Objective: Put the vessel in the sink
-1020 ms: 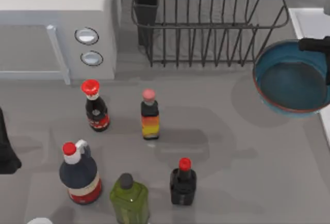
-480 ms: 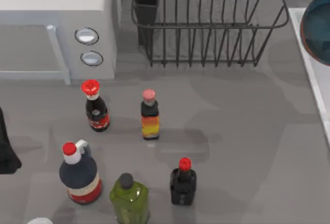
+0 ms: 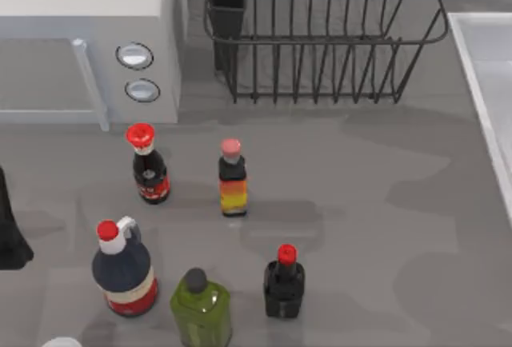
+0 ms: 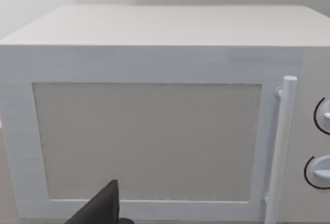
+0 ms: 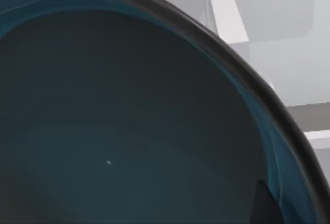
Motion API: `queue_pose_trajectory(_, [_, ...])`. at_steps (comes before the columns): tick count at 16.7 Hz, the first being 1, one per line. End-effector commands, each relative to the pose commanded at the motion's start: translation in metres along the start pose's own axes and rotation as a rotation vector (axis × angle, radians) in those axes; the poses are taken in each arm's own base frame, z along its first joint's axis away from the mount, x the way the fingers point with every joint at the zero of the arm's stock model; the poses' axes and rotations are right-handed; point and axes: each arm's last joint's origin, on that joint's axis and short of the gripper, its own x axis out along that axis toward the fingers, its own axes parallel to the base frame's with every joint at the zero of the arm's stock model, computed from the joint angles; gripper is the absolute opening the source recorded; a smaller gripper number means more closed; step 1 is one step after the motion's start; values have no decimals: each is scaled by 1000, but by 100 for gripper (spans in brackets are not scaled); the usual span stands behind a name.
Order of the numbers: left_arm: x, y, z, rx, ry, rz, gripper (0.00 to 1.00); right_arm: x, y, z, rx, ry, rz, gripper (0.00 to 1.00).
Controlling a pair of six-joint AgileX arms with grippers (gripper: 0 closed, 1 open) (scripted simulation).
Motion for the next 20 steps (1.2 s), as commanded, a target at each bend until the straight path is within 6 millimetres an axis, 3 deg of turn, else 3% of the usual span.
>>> queue_pose_trajectory(6, [0,0,0,0,0,0,100,-35,-13,-2,-130,-204,-33,0])
queue_pose_trajectory(14, [0,0,0,0,0,0,100,-35,-13,-5,-135,-211,-32,0])
queue_pose_trajectory(17, [0,0,0,0,0,0,100,-25,-21,-23,-132,-205,-34,0])
queue_pose_trajectory(20, [0,0,0,0,0,0,100,-12,-32,-57,-132,-205,-38,0])
